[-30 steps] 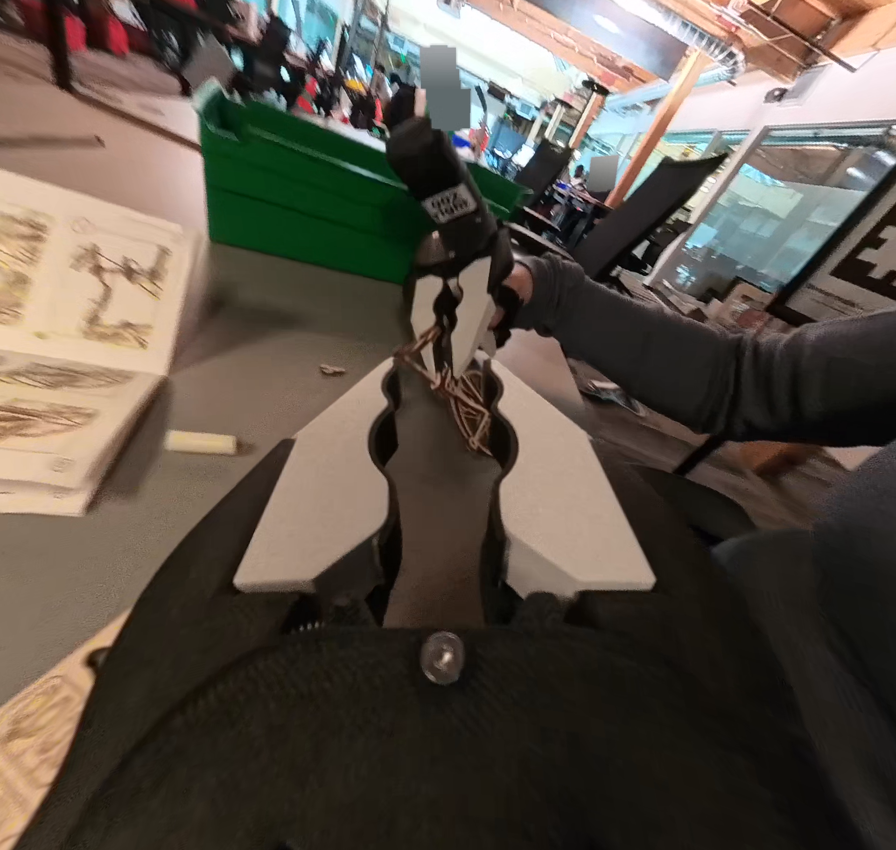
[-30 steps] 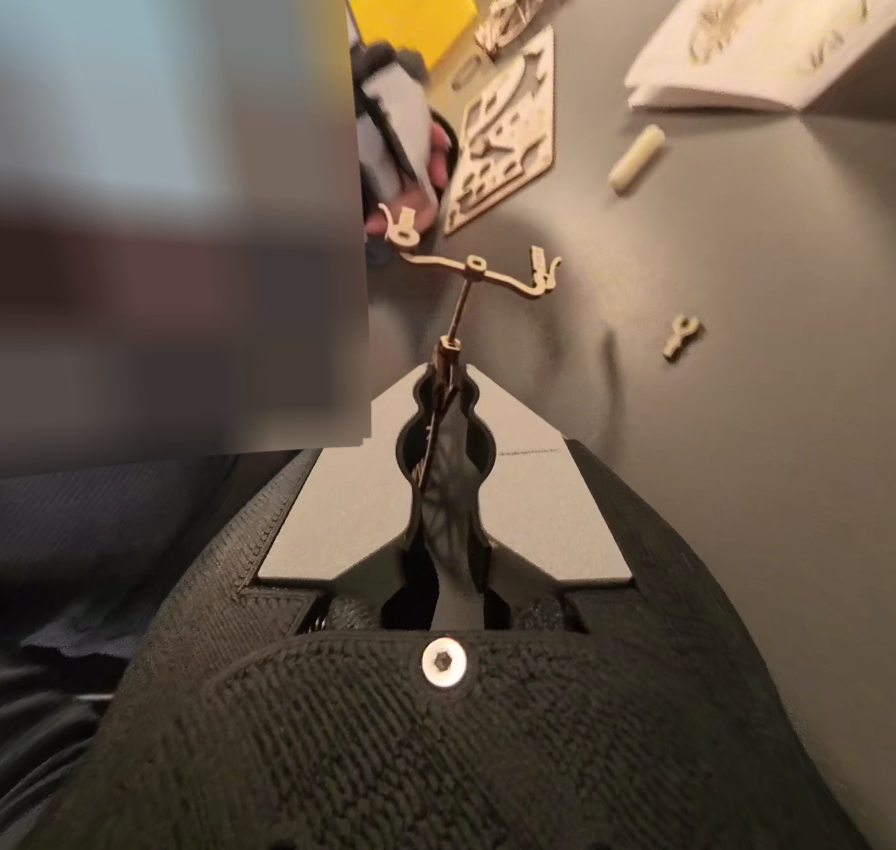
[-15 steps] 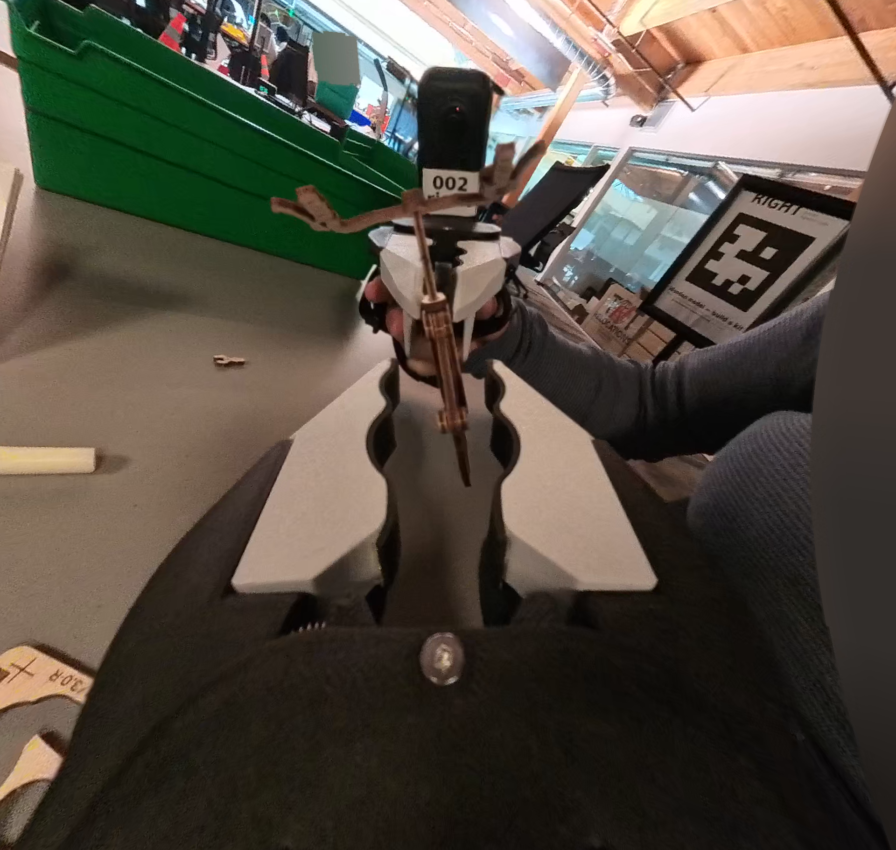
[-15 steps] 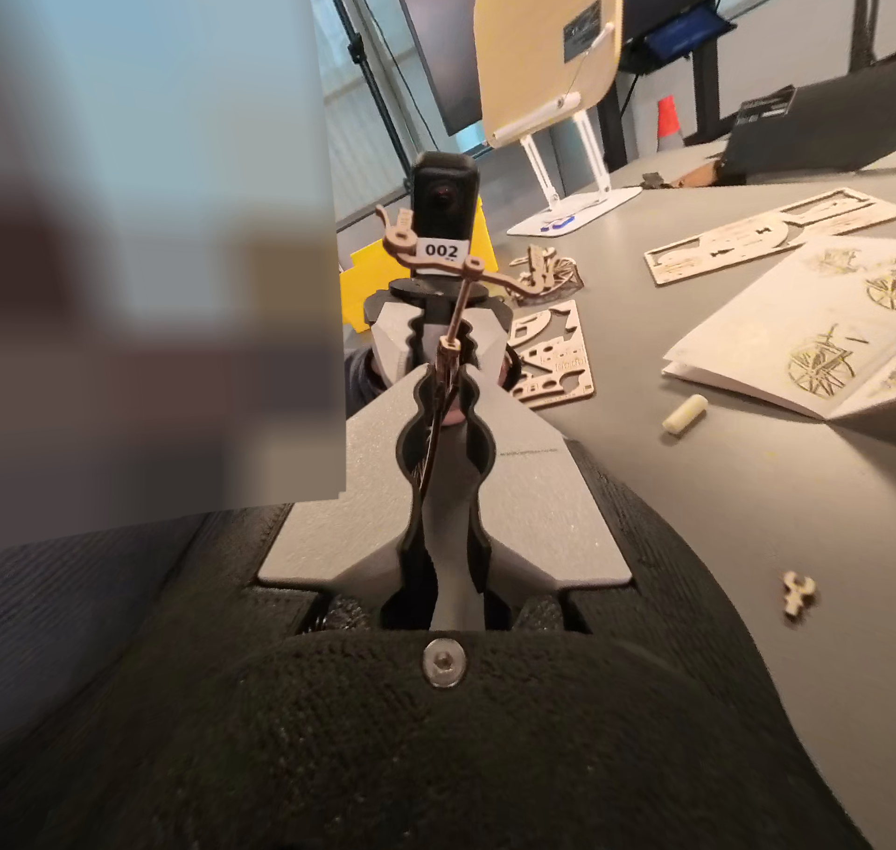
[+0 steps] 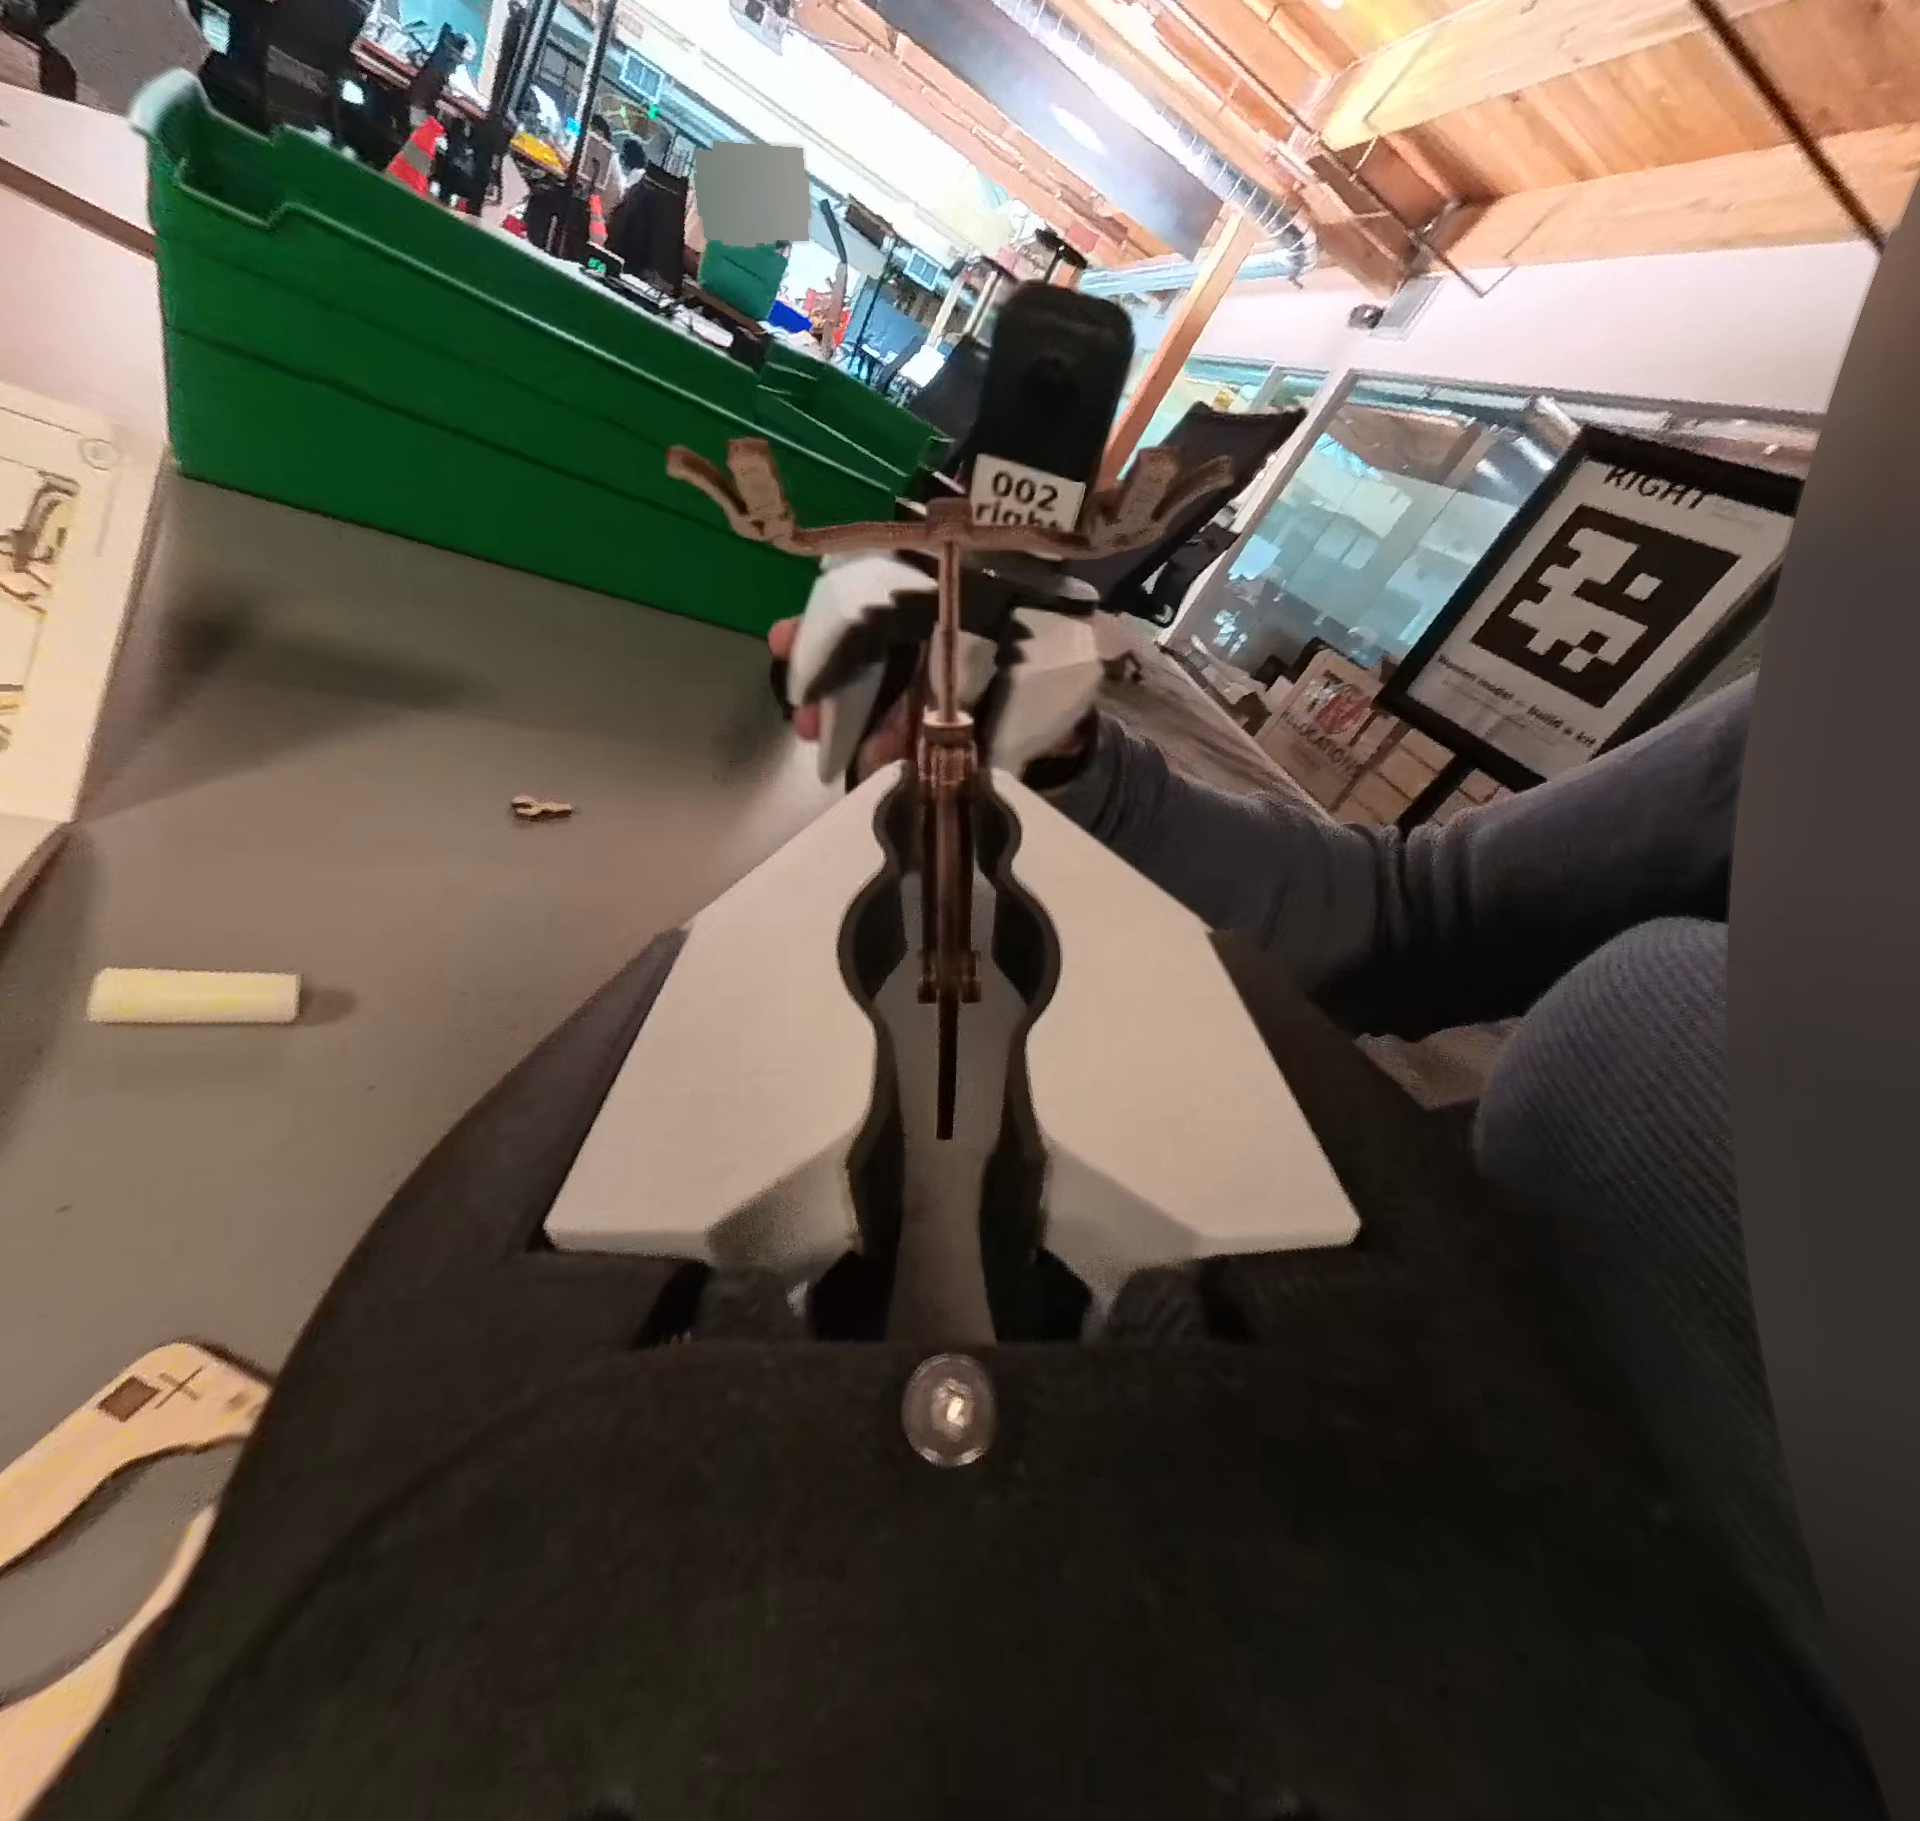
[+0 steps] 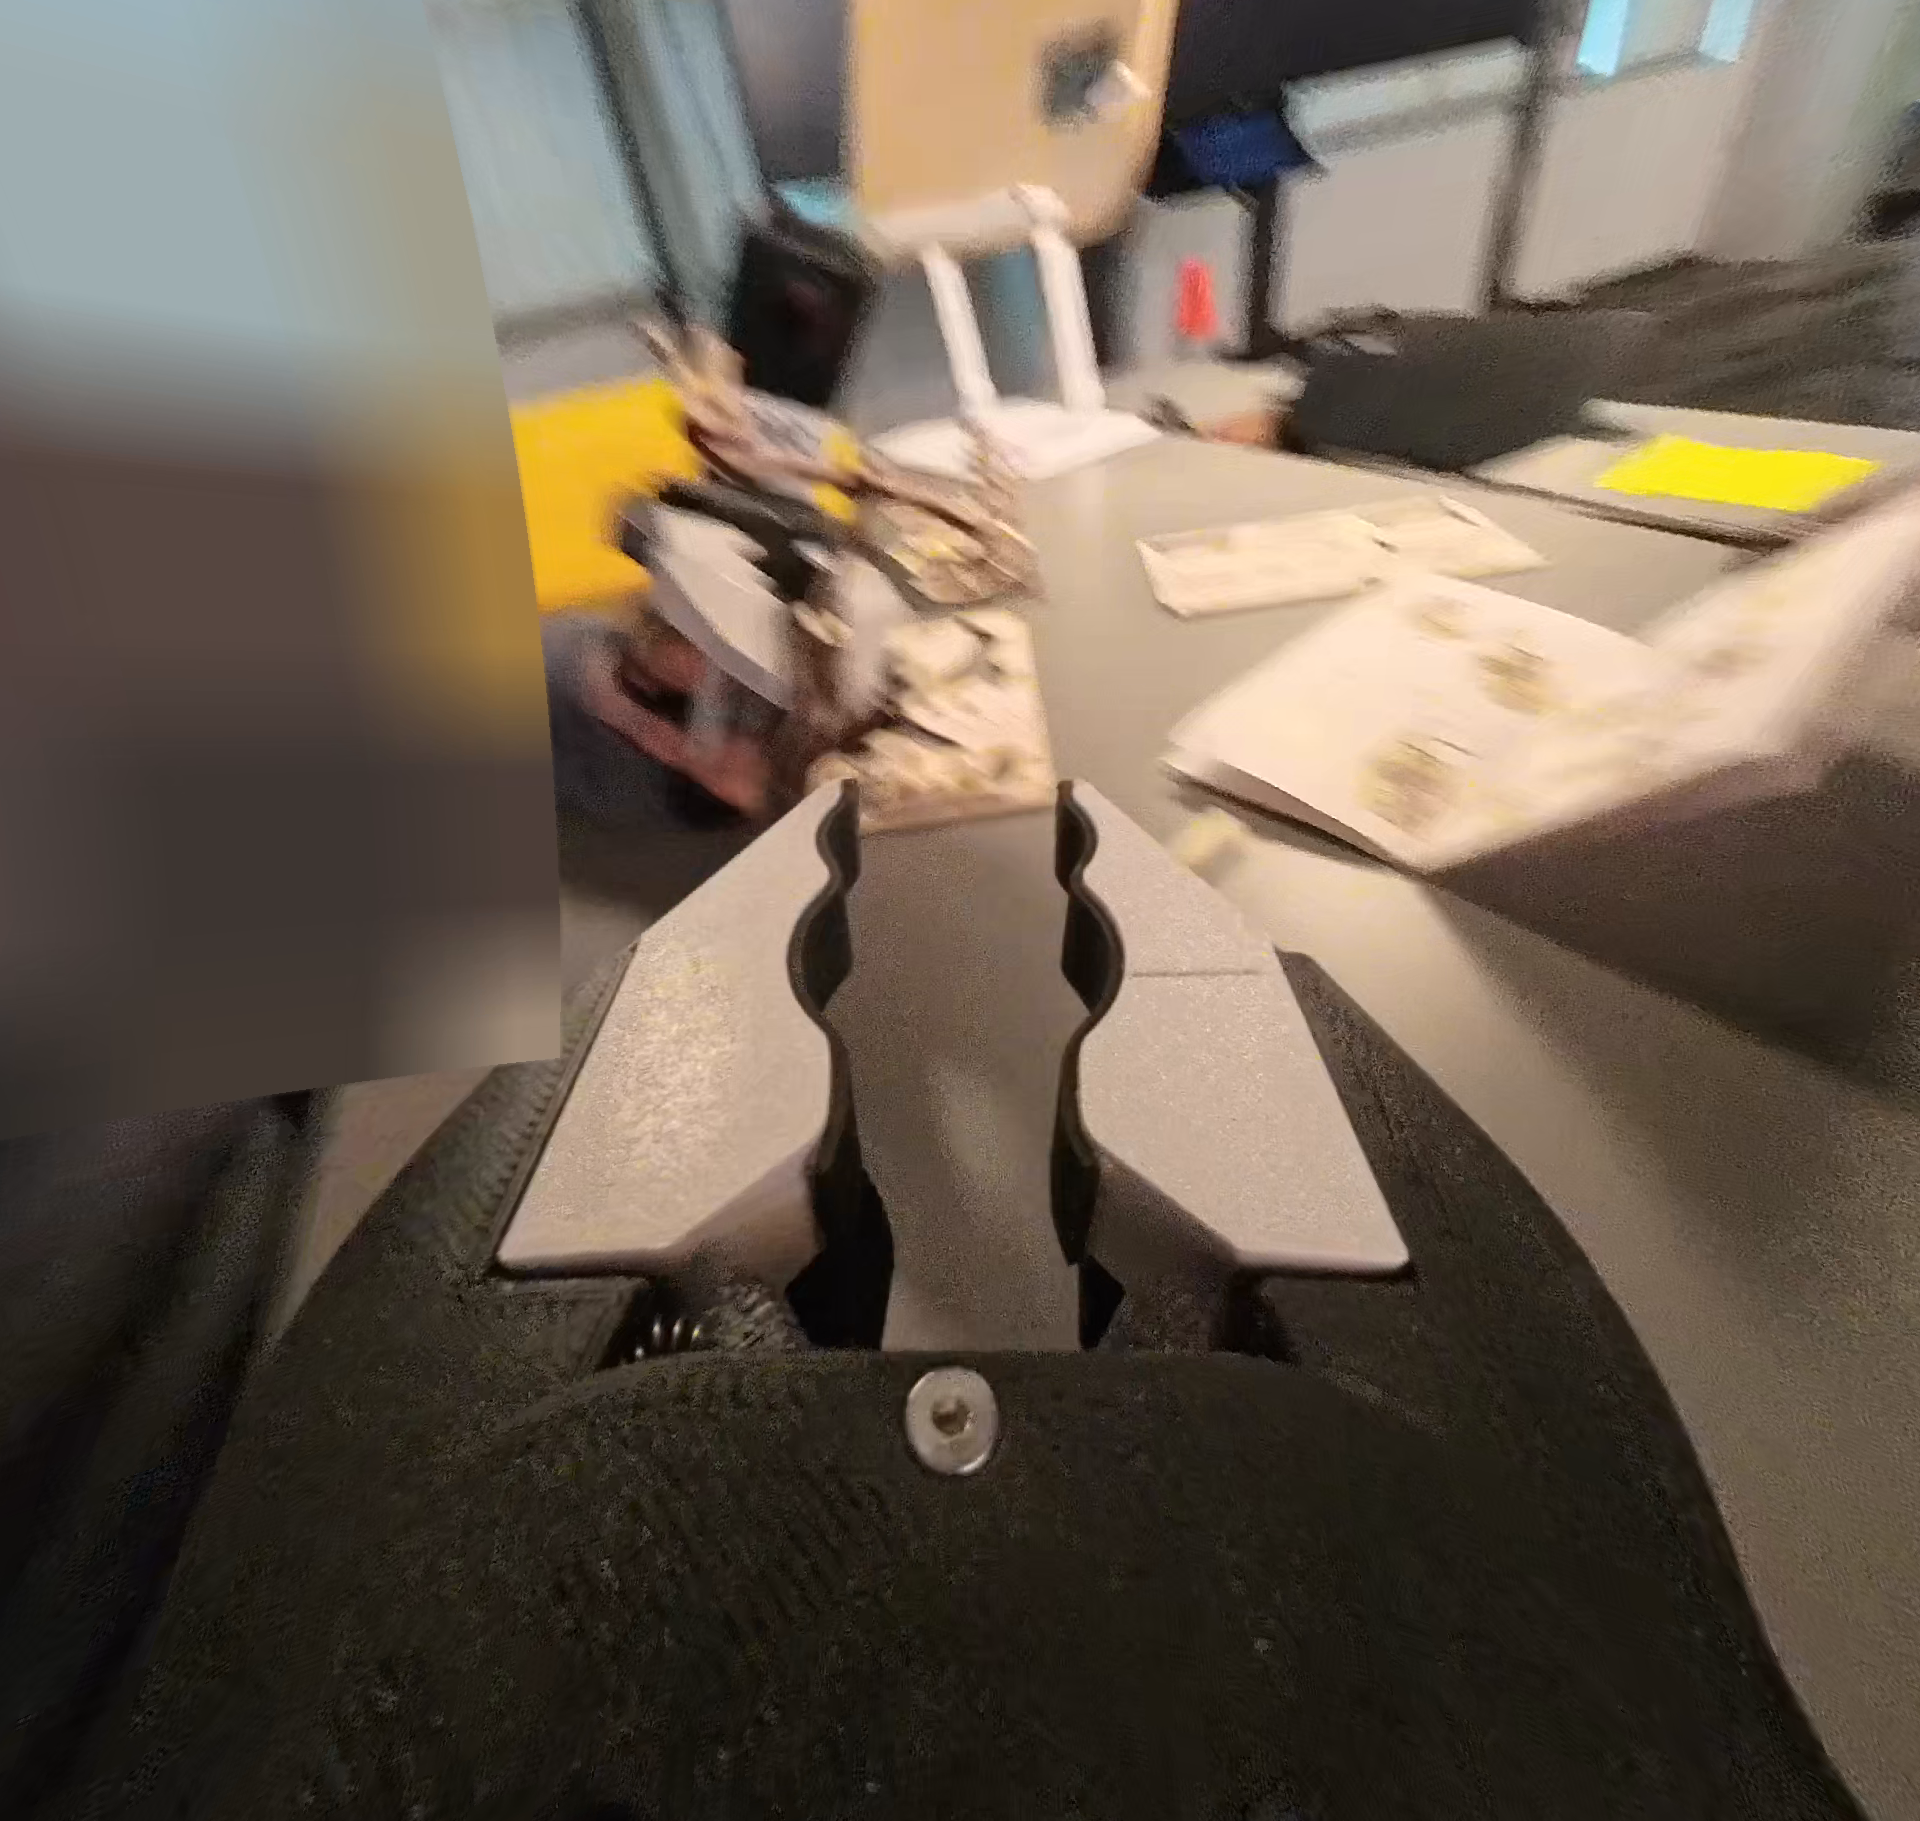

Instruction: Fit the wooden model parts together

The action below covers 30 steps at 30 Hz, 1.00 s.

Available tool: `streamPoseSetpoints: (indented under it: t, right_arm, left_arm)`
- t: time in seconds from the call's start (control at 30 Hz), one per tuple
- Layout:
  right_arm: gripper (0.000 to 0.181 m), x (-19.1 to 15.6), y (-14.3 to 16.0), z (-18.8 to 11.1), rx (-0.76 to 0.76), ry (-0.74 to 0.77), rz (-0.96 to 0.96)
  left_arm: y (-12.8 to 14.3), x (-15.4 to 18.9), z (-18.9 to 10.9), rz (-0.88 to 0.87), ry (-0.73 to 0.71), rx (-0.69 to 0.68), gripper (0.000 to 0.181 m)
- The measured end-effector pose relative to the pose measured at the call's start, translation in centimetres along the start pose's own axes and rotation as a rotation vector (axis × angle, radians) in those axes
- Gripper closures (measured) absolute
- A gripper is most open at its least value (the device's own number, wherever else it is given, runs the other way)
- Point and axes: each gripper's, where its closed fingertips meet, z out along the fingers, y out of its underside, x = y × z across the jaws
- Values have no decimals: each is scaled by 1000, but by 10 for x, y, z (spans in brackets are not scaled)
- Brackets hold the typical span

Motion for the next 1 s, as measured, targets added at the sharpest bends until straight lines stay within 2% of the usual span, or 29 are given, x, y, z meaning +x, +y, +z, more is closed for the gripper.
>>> streamPoseSetpoints:
  t: [0.03, 0.1, 0.2, 0.27, 0.37, 0.5, 0.57, 0.67, 0.77, 0.83, 1.0]
  right_arm:
    - [148, 19, 11, -7, -86, 92, -60]
    - [151, 50, 36, -22, -286, 201, -145]
    - [151, 70, 58, -26, -447, 209, -52]
    - [152, 82, 67, -25, -505, 250, 12]
    - [158, 94, 77, -28, -579, 335, 5]
    - [165, 91, 79, -27, -577, 342, 37]
    - [180, 91, 79, -26, -571, 339, 39]
    - [180, 72, 69, -14, -515, 216, 58]
    - [181, 23, 29, 2, -321, -32, -6]
    - [181, 2, 10, 6, -258, -133, -22]
    - [181, -22, -6, 9, -284, -257, -38]
  left_arm:
    - [0, -2, -1, 0, -12, -5, 172]
    - [2, -5, -3, -18, -13, -33, 172]
    - [7, -9, -6, -25, -19, -72, 172]
    - [8, -12, -8, -24, -31, -78, 172]
    - [7, -14, -8, -27, -39, -71, 172]
    - [9, -18, -10, -26, -55, -79, 172]
    - [9, -17, -10, -28, -50, -77, 172]
    - [8, -20, -10, -29, -70, -75, 172]
    - [2, -23, -11, 39, -141, -57, 172]
    - [3, -16, -9, 73, -126, -83, 172]
    - [13, -6, -3, 90, -70, -138, 172]
